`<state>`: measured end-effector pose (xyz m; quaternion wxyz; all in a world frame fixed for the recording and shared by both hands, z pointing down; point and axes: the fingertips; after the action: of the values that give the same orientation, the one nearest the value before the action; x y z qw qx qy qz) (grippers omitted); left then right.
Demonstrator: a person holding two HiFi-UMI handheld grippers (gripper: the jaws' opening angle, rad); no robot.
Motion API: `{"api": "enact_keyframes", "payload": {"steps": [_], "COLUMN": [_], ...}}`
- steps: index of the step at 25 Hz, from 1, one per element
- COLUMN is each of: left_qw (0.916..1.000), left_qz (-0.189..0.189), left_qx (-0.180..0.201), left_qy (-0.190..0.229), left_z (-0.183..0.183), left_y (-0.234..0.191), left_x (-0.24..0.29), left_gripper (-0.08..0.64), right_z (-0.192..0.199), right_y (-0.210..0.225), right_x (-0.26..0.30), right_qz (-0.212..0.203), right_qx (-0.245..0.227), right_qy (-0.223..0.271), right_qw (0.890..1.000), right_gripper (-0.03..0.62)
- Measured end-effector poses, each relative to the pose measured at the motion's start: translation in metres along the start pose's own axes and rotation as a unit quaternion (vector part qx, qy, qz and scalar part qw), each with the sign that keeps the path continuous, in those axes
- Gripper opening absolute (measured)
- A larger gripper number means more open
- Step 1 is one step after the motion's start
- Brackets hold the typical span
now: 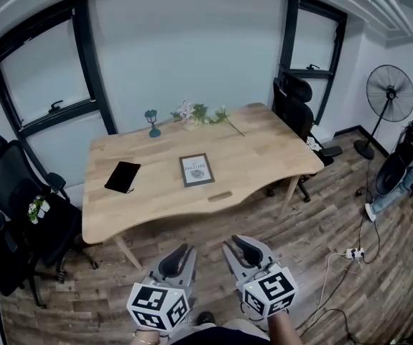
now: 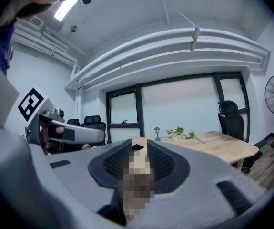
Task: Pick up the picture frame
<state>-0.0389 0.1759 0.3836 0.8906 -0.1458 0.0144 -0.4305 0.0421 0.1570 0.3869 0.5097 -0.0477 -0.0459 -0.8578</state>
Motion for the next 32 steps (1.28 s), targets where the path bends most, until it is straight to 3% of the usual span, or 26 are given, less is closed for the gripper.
{"api": "enact_keyframes", "payload": {"steps": [10,32], "left_qw": [0.9996,0.9988], "left_qz": [0.022,0.034], "left_qx": [-0.015,-0.024], "left_qy": [-0.01,-0.026], "left_z": [0.003,0.0], "left_y": [-0.022,-0.063], "left_x": [0.0,0.042], "left_gripper": [0.118,0.173], "right_z": [0.003,0.005], "right_y": [-0.009,0.014], "right_x": [0.02,0.081], "right_qz": [0.002,0.011], "right_qx": [0.0,-0.014], "right_qy": [-0.014,-0.027], "right_qw": [1.0,0.999], "right_gripper": [0.118,0.127]}}
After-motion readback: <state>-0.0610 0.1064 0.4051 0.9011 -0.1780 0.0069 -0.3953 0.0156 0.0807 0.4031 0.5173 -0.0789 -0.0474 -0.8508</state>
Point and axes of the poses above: the fingertips, and each gripper's own axes: x forward along the fingers, y to its right, z out of its underside, and after that the axes turned 15 degrees about z, right-handed
